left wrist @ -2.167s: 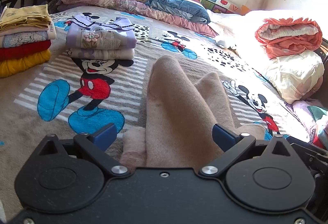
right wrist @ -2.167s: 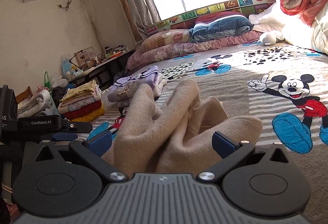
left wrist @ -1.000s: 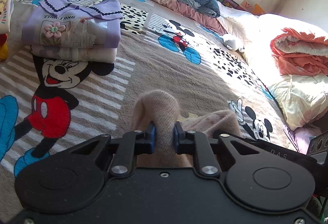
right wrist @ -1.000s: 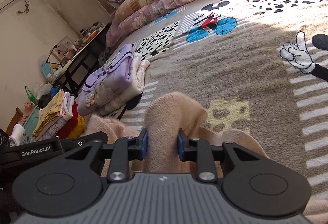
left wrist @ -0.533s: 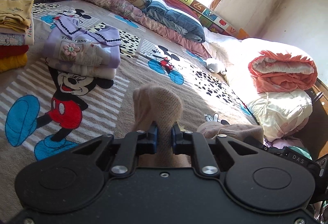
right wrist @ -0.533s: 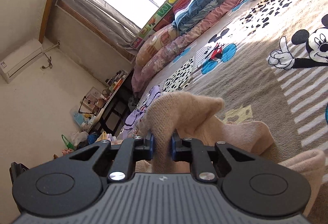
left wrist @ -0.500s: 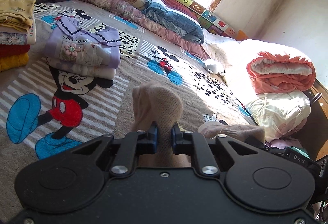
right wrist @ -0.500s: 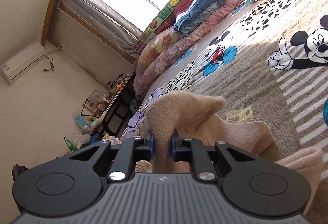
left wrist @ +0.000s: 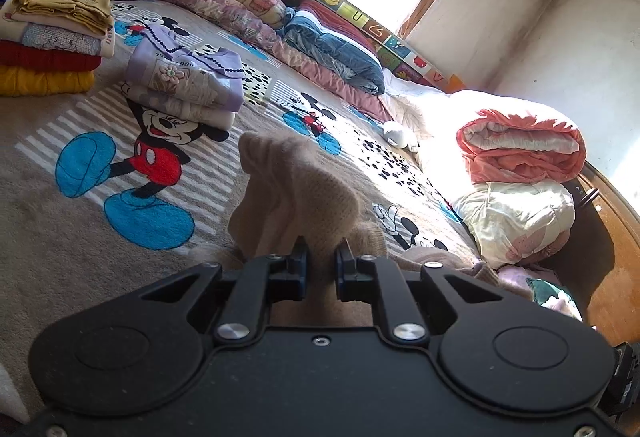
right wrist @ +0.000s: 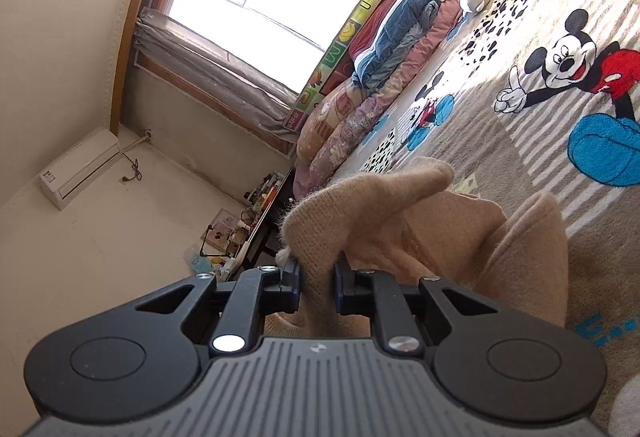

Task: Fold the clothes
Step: 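Lift the sweater with both grippers and shake it out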

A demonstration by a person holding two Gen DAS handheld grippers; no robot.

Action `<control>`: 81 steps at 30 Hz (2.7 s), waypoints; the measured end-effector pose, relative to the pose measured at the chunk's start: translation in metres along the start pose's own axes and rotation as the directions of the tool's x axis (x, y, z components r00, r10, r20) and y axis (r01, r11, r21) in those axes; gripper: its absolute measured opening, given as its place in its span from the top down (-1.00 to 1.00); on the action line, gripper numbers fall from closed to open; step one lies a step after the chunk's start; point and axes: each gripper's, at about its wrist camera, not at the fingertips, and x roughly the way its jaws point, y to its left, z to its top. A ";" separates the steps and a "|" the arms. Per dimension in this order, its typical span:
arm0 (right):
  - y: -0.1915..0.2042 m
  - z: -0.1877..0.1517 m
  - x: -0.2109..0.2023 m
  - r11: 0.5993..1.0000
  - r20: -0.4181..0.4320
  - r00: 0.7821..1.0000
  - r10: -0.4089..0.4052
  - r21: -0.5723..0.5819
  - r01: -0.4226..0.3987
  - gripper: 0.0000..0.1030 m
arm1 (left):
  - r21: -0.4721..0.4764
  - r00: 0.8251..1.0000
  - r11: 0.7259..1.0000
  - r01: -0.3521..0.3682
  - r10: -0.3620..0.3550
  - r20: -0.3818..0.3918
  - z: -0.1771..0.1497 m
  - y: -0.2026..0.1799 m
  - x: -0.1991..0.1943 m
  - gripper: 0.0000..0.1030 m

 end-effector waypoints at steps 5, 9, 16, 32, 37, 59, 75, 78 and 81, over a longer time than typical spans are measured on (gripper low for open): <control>-0.013 -0.025 -0.038 0.998 0.023 1.000 -0.007 0.058 0.005 0.66 | -0.018 1.000 1.000 0.006 -0.006 -0.012 -0.027 0.006 -0.021 0.80; -0.023 -0.042 -0.060 0.996 0.030 0.999 -0.028 0.082 0.025 0.66 | -0.037 0.999 0.999 -0.015 0.013 -0.051 -0.052 0.016 -0.027 0.80; -0.053 -0.070 -0.073 0.985 0.004 0.995 -0.103 0.138 0.102 0.66 | -0.064 0.984 0.993 -0.098 0.087 -0.154 -0.096 0.041 -0.014 0.80; -0.099 -0.080 -0.101 0.957 0.076 0.976 -0.206 0.225 0.185 -0.37 | -0.183 0.995 0.982 -0.052 0.035 -0.098 -0.089 0.078 -0.043 -0.28; -0.113 -0.059 -0.114 0.956 0.141 0.971 -0.194 0.251 0.154 -0.52 | -0.243 0.998 0.969 -0.040 0.027 -0.055 -0.063 0.094 -0.049 -0.38; -0.121 0.032 0.018 0.972 -0.219 0.948 -0.231 -0.014 0.234 -0.76 | -0.132 0.910 0.991 -0.001 -0.054 -0.411 0.014 0.113 0.111 -0.56; -0.137 0.014 0.081 0.992 -0.319 0.940 -0.117 -0.002 0.123 -0.07 | -0.195 0.877 0.969 0.153 -0.224 -0.426 -0.011 0.116 0.157 -0.07; -0.130 0.009 0.086 0.996 -0.306 0.949 -0.081 0.006 0.087 0.38 | -0.151 0.890 0.973 0.175 -0.222 -0.399 -0.006 0.107 0.148 0.18; -0.116 0.011 0.083 0.998 -0.277 0.959 -0.065 0.003 0.069 0.48 | -0.103 0.895 0.973 0.205 -0.229 -0.382 0.002 0.093 0.140 0.26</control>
